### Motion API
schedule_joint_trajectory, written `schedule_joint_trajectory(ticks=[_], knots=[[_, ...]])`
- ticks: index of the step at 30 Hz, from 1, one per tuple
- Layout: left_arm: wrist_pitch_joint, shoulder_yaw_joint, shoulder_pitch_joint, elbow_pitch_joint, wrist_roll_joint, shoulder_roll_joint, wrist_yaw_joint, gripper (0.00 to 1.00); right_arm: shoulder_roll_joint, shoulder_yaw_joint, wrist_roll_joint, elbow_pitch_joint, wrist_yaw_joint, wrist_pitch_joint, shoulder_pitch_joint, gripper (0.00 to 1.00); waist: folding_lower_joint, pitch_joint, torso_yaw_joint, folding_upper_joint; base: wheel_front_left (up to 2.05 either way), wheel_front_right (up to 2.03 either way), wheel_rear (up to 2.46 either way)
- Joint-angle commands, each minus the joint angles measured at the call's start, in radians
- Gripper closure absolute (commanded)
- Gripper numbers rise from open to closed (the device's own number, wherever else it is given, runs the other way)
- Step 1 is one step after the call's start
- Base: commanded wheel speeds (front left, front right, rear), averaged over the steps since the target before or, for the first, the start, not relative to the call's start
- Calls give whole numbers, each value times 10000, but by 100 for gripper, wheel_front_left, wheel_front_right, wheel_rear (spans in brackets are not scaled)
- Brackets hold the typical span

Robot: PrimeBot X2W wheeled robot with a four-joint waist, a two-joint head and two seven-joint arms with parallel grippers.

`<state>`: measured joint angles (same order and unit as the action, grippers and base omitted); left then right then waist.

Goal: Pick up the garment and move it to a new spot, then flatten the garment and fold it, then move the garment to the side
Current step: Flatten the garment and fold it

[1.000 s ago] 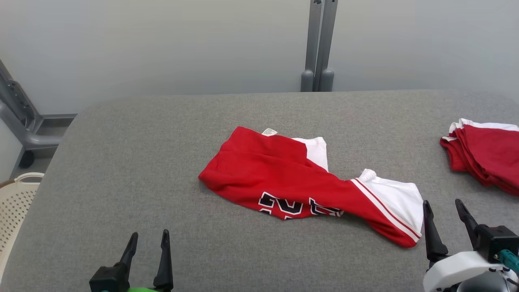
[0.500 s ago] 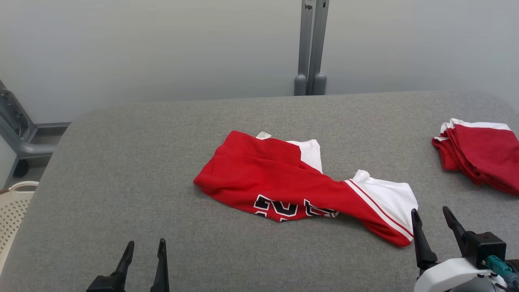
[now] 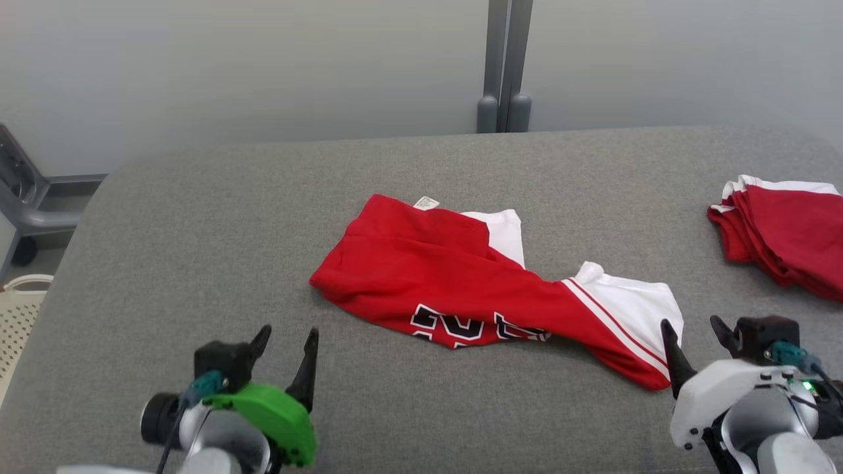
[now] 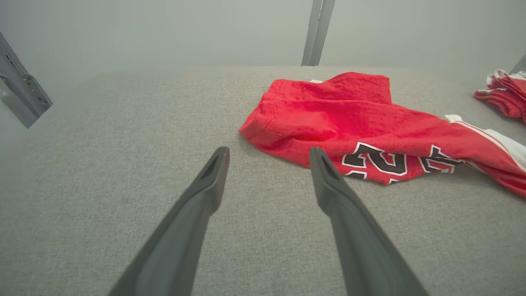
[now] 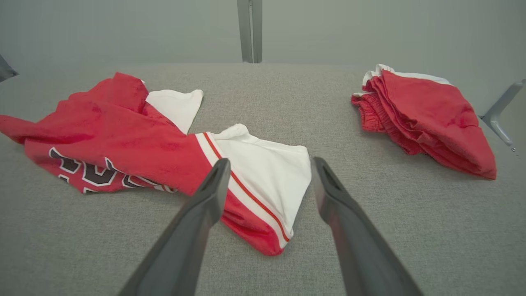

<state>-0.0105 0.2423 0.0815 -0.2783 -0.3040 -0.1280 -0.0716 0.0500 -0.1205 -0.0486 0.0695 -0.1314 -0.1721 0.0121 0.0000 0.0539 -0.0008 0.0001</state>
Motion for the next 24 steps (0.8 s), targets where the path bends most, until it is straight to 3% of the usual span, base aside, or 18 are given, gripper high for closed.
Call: schedule_joint_trajectory(ticks=[1,9,16,24], knots=[[-184,103,513,-56,91,-87,-104,0,11,-16,70,-25,15,-442,-241,0,0,-282,-97,-1,0,0,0],[-2093,771,3680,-1553,-117,112,-428,0,17,-64,119,109,15,-3247,-2099,0,0,-1611,-454,-1,0,0,0],[-2676,748,6121,-3210,-94,221,-223,0,17,120,291,424,15,-3960,-3770,0,0,-3037,-980,-1,0,0,0],[-3468,1015,7918,-4965,299,117,72,0,337,262,411,718,15,-4051,-4729,0,0,-4178,-1222,-1,0,0,0]])
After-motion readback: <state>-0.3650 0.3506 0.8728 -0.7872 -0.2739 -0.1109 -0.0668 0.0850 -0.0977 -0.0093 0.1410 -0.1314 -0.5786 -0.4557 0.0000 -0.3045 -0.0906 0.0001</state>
